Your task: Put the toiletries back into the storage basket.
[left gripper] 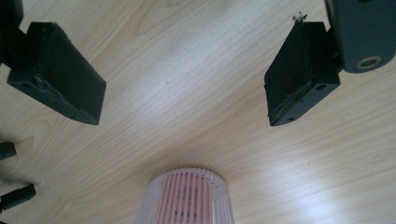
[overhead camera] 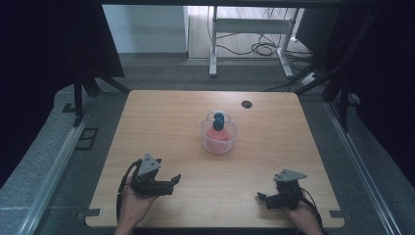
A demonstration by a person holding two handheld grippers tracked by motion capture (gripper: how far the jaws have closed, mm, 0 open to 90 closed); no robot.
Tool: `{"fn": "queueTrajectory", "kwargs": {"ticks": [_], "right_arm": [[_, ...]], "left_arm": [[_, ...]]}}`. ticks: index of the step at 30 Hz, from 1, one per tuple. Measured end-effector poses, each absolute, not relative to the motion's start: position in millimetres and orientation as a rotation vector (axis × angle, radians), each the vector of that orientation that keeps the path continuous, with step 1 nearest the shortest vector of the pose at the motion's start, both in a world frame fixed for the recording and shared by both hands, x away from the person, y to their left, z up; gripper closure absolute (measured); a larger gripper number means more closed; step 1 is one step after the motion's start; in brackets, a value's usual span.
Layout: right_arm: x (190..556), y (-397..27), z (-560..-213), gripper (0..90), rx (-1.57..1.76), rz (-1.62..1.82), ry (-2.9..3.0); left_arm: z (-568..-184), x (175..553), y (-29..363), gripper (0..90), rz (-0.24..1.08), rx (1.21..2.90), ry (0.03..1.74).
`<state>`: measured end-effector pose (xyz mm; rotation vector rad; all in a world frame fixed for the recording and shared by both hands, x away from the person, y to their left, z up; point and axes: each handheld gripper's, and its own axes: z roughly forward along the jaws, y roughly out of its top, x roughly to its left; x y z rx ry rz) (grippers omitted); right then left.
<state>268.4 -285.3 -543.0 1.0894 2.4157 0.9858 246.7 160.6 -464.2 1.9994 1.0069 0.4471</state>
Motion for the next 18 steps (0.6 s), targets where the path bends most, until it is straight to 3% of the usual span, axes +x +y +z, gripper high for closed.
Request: {"fn": "queueTrajectory", "kwargs": {"ticks": [18], "right_arm": [[268.0,-284.9,-542.9,0.0,1.098,0.985,2.414]], "left_arm": [[-492.7,235.2,157.1,12.4,0.443,2.006,1.021]]}}
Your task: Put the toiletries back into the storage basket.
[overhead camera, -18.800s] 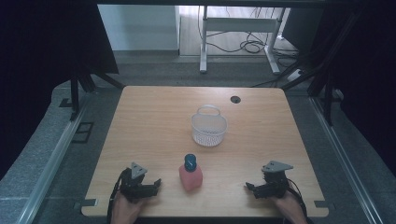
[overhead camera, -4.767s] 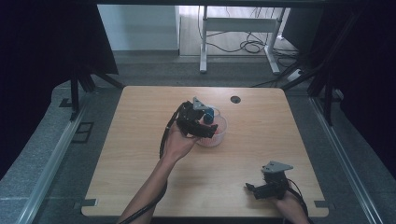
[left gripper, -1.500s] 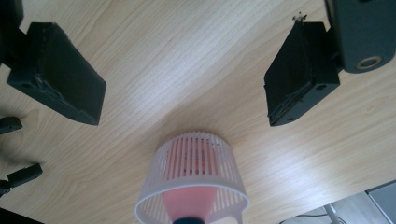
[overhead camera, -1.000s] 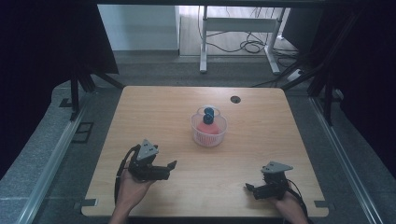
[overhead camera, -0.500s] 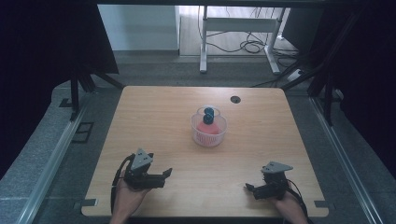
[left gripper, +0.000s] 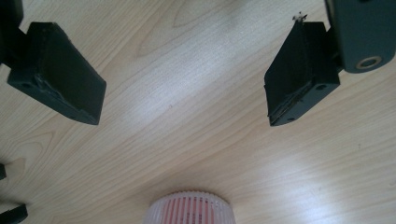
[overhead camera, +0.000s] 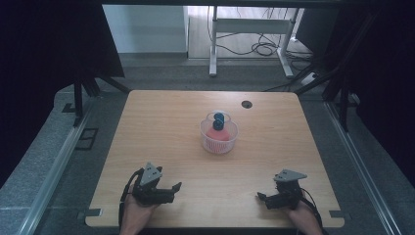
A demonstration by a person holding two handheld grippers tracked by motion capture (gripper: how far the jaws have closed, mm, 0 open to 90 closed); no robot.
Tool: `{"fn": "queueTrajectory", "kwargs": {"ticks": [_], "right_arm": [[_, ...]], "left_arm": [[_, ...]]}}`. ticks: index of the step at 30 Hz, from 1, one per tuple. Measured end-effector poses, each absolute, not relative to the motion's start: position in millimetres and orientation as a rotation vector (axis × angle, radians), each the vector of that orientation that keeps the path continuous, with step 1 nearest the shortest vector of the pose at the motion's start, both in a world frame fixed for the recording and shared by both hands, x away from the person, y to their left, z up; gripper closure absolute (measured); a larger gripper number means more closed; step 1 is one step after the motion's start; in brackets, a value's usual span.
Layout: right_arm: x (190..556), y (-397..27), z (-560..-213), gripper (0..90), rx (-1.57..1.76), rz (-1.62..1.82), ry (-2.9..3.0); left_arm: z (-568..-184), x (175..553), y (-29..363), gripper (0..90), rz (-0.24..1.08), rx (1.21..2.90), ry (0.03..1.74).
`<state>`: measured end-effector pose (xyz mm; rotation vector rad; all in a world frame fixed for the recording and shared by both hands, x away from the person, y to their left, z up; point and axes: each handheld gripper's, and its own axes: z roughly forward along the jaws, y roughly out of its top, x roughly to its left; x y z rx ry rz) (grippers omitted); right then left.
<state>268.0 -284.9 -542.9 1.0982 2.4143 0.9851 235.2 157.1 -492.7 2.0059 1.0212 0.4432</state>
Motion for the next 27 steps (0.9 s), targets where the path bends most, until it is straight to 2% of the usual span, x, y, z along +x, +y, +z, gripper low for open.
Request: {"fn": "queueTrajectory", "kwargs": {"ticks": [21,27], "right_arm": [[268.1,-284.9,-542.9,0.0,1.094,0.985,2.412],[267.5,-284.8,-543.0,0.0,1.100,0.985,2.411]], "left_arm": [[-542.3,229.5,145.0,12.4,0.422,2.133,1.086],[-543.7,232.3,145.4,12.0,0.404,2.144,1.111]]}}
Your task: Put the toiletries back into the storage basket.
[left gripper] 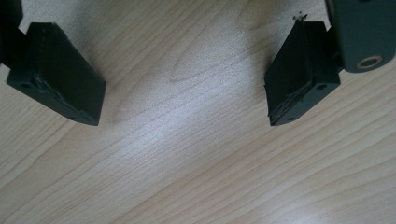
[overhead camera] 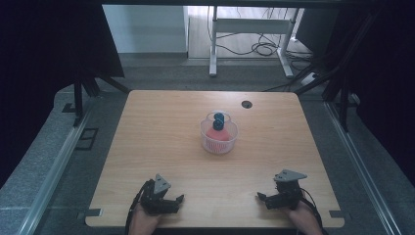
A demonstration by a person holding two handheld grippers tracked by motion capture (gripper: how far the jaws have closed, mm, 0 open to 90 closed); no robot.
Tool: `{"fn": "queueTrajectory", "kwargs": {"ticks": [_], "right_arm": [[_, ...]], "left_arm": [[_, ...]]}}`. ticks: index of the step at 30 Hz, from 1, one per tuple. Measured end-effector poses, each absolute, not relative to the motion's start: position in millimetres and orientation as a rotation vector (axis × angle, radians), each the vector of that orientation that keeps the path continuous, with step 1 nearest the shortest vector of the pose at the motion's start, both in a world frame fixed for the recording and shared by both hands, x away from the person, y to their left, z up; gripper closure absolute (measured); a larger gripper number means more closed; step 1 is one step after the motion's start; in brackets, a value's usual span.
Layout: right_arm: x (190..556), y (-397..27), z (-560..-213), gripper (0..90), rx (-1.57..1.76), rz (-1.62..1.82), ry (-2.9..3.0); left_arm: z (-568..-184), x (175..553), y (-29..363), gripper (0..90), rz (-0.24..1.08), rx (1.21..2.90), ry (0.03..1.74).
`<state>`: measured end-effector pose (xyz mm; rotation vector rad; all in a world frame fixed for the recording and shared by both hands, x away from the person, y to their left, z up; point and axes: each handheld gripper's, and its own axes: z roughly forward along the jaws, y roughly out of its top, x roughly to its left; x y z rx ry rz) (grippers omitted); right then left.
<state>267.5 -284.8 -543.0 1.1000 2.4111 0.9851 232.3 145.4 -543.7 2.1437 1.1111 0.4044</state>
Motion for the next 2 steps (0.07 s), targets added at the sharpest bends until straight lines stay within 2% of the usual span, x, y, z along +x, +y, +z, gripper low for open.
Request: {"fn": "queueTrajectory", "kwargs": {"ticks": [2], "right_arm": [[267.7,-284.8,-543.0,0.0,1.100,0.986,2.411]], "left_arm": [[-543.7,232.3,145.5,12.2,0.405,2.143,1.114]]}}
